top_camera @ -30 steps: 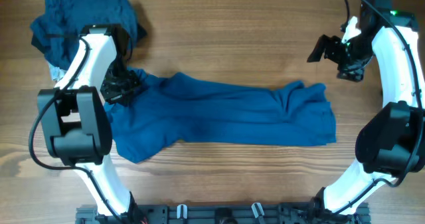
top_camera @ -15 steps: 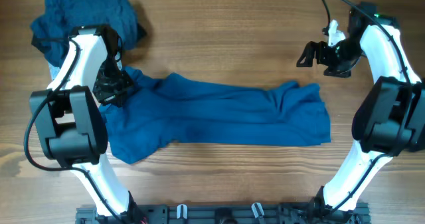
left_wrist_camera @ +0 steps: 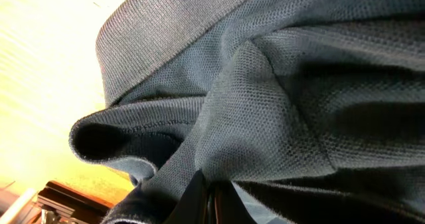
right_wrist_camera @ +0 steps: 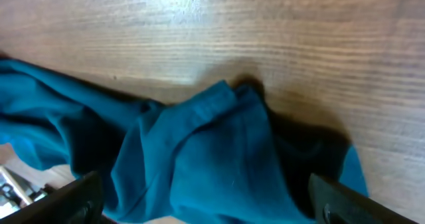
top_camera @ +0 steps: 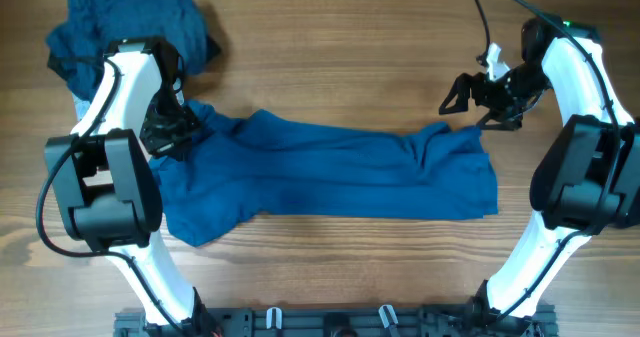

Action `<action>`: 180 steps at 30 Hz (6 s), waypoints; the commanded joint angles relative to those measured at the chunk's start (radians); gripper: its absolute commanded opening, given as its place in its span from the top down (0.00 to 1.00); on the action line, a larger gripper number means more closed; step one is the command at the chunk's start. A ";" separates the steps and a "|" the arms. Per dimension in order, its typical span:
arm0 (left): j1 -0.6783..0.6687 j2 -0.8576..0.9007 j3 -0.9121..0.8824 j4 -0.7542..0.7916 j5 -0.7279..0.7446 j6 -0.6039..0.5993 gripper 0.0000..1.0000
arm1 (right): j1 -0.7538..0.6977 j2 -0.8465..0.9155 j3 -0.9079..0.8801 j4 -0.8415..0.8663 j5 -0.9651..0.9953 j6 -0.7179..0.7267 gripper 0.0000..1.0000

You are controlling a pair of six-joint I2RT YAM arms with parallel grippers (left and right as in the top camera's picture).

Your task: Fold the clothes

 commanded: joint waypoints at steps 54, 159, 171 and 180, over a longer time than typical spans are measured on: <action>0.009 0.013 -0.006 0.004 -0.031 -0.018 0.91 | -0.080 -0.231 -0.014 -0.245 0.397 0.379 0.95; -0.002 -0.073 -0.005 -0.235 0.002 -0.017 0.69 | 0.059 -0.285 -0.301 0.074 0.394 0.628 0.23; -0.008 -0.073 -0.005 -0.196 0.003 -0.017 0.42 | 0.073 -0.280 -0.373 0.127 0.373 0.761 0.20; -0.051 -0.073 -0.005 -0.113 0.063 0.009 0.41 | 0.073 -0.280 -0.523 0.323 0.299 0.816 0.36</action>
